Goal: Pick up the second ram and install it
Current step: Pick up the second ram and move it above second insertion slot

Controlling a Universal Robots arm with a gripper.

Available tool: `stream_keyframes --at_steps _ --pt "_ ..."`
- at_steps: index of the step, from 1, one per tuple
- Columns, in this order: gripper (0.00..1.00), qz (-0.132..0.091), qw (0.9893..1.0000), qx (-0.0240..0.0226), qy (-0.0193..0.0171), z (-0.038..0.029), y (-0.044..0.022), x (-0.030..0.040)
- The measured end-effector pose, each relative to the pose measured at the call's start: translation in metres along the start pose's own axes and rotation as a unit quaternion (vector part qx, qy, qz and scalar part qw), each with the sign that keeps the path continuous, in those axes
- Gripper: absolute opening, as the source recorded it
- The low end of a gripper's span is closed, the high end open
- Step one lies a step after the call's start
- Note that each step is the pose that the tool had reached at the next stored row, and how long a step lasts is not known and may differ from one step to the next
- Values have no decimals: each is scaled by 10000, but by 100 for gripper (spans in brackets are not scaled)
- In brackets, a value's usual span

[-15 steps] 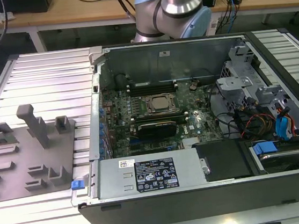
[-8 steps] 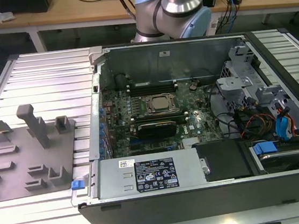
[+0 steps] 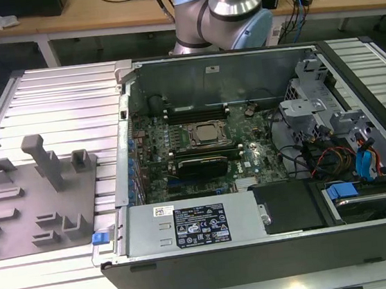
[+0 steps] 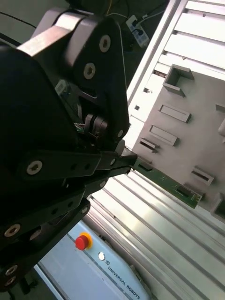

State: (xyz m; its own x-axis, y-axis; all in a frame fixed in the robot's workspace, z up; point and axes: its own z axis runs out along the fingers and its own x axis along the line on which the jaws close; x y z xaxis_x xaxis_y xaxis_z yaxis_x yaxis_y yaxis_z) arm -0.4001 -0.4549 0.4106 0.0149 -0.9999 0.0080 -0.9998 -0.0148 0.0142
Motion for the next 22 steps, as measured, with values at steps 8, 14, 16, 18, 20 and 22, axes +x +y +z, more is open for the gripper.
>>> stream_keyframes --at_steps 8,14,16,18,20,22 --pt "13 -3 10000 1 -87 -213 -4 -136" --pt "13 -2 9999 1 -106 -256 -3 -137" --pt "13 -3 9999 2 -107 -257 -44 -136" --pt "13 -2 9999 2 -107 -258 -155 -135" --pt "13 -3 9999 1 -107 -260 -299 -133" --pt "13 -2 9999 2 -107 -261 -382 -132"
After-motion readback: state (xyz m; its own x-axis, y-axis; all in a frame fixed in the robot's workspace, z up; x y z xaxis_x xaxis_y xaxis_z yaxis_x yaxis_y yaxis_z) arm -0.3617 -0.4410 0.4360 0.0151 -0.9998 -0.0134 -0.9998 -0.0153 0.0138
